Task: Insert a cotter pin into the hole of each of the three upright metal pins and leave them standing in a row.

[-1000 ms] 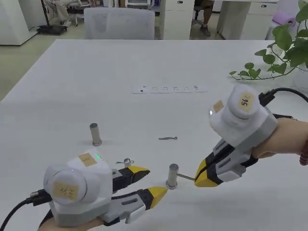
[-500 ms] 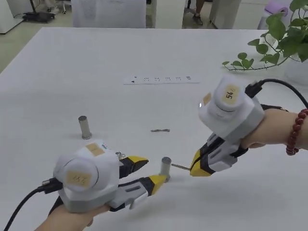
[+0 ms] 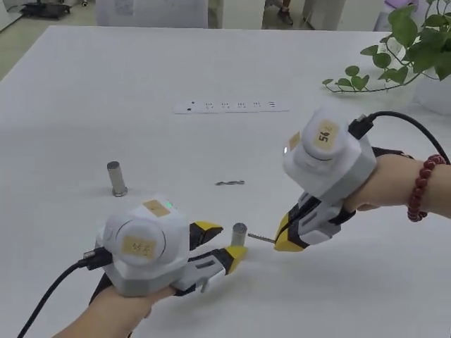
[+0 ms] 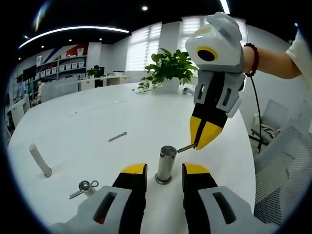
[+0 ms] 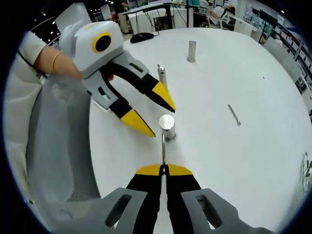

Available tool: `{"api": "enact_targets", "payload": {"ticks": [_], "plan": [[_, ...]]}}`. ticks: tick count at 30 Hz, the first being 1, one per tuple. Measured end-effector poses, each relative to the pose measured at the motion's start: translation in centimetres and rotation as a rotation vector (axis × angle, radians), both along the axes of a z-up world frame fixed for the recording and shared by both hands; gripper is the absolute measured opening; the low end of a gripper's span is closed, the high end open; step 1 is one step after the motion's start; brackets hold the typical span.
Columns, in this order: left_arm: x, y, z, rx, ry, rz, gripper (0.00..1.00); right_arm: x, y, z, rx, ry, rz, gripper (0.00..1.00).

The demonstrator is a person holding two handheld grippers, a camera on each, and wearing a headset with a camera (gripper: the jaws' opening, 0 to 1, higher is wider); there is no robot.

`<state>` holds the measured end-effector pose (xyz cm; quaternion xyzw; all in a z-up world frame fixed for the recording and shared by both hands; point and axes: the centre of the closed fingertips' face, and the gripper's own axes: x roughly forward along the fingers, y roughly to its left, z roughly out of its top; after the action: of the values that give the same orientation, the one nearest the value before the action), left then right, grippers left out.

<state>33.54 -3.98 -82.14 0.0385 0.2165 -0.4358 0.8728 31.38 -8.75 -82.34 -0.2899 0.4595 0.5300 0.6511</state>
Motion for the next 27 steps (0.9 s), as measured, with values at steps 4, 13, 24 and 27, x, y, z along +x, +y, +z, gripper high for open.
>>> {"api": "enact_targets", "payload": {"ticks": [4, 13, 24, 27], "plan": [[0.4, -0.1, -0.5, 0.005, 0.006, 0.004, 0.25, 0.3, -0.1, -0.1, -0.002, -0.001, -0.005, 0.03], [0.6, -0.5, -0.7, -0.003, 0.019, -0.003, 0.18, 0.5, 0.1, -0.3, 0.002, 0.007, -0.007, 0.03], [0.5, -1.0, -1.1, 0.007, 0.016, -0.024, 0.13, 0.6, 0.3, -0.2, -0.002, 0.012, -0.004, 0.04], [0.5, -1.1, -1.1, 0.013, 0.014, -0.027, 0.12, 0.5, 0.5, -0.2, -0.016, 0.007, 0.012, 0.04]]}}
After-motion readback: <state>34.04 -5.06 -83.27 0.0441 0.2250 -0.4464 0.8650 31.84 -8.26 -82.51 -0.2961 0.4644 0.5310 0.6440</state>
